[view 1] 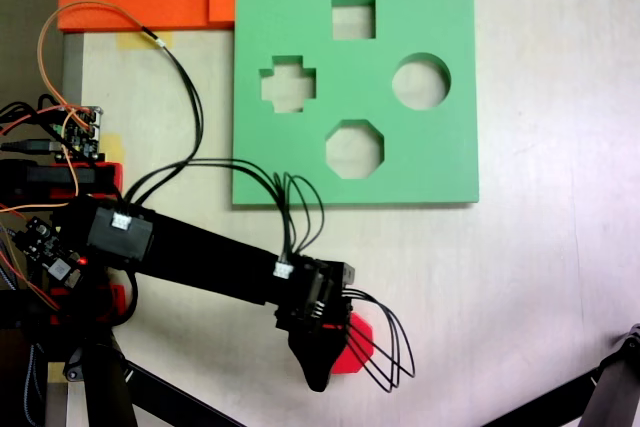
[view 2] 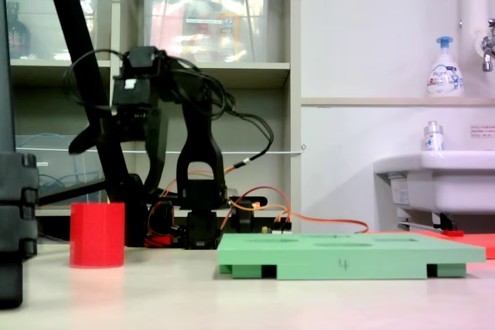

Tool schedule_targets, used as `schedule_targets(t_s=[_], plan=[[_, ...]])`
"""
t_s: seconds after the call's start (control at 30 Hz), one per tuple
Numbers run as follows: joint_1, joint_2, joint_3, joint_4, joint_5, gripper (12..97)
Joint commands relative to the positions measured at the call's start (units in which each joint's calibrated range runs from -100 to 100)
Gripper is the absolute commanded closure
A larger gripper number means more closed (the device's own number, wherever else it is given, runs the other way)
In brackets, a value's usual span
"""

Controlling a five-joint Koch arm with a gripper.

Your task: Put the octagonal pillar block into the corresponding hole

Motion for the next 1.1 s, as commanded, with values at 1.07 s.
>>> schedule_targets(t_s=[1.07], plan=[[-1.1,21.9,5.1,3.0,-5.3,19.6]])
